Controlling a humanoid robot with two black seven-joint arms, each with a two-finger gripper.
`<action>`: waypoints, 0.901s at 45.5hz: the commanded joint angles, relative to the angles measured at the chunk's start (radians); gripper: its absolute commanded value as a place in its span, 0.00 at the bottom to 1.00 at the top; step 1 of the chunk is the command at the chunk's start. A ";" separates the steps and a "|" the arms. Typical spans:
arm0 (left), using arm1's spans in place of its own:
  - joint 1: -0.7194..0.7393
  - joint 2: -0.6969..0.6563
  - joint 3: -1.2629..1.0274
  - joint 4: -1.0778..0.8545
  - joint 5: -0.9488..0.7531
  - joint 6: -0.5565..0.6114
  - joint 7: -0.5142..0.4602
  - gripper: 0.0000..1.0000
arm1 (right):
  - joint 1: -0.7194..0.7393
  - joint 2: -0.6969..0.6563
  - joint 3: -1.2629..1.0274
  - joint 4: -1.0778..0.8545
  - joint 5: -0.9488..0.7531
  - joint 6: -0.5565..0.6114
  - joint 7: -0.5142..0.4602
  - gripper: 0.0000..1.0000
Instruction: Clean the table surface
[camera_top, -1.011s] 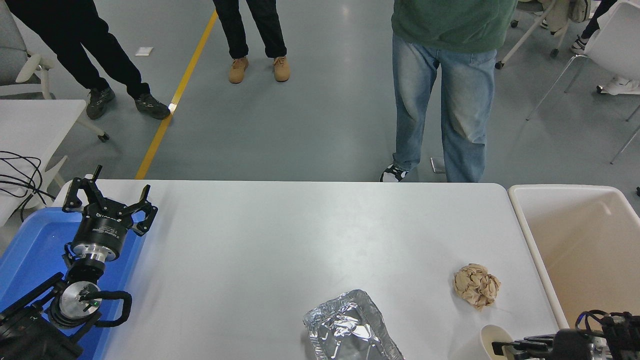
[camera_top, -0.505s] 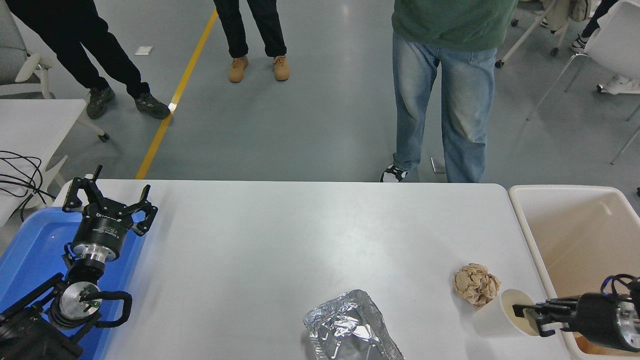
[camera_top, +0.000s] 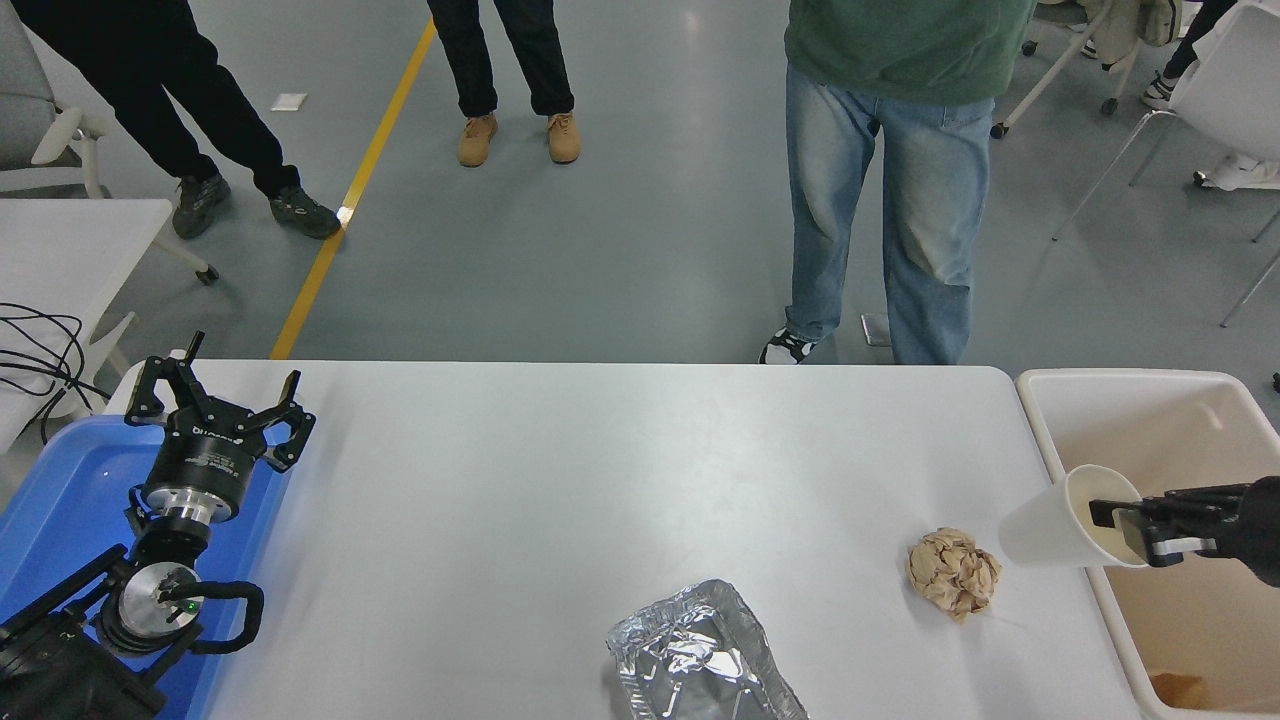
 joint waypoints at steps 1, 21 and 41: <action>0.000 0.000 0.000 0.000 0.000 0.000 0.000 0.99 | 0.167 -0.050 -0.001 -0.003 0.073 0.124 0.025 0.00; 0.000 0.000 0.000 0.000 0.000 0.000 0.000 0.99 | 0.267 -0.069 0.000 -0.095 0.073 0.178 0.024 0.00; 0.000 0.000 0.000 0.000 0.000 0.000 0.000 0.99 | 0.238 0.029 -0.006 -0.366 0.096 0.149 0.025 0.00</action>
